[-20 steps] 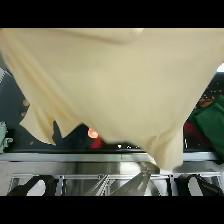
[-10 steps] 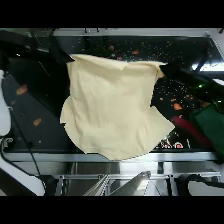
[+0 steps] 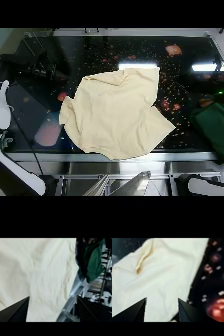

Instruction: Fold the shirts.

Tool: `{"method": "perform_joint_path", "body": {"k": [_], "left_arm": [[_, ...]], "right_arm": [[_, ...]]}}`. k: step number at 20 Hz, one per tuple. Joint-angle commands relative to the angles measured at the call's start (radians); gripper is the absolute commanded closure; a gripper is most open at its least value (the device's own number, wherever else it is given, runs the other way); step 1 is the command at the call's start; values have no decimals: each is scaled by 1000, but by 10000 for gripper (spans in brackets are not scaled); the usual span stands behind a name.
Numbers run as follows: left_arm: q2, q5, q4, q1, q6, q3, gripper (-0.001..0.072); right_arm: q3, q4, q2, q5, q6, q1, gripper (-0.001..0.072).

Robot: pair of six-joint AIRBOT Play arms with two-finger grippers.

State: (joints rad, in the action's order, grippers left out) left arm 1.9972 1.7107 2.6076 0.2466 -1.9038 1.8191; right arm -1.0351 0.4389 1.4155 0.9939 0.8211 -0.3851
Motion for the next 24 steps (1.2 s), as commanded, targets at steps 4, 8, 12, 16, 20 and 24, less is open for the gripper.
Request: {"method": "perform_joint_path", "body": {"k": [4,8,12,16,20,24], "left_arm": [[-406,-35,0,4,-44,-795,81],[-642,-199,-80,5,-39,-1156,81],[-787,-392,-259,5,144,-1280,77],[-924,-521,-497,5,314,-1284,50],[-954,-583,-508,5,334,-1284,52],[-824,-640,-379,5,241,-1284,54]], "right_arm": [[-28,325,8,130,249,-53,263],[-265,348,204,178,362,31,266],[-512,347,404,264,467,90,273],[-607,347,468,240,485,114,273],[-646,347,486,233,489,112,273],[-647,344,486,203,489,112,273]]}}
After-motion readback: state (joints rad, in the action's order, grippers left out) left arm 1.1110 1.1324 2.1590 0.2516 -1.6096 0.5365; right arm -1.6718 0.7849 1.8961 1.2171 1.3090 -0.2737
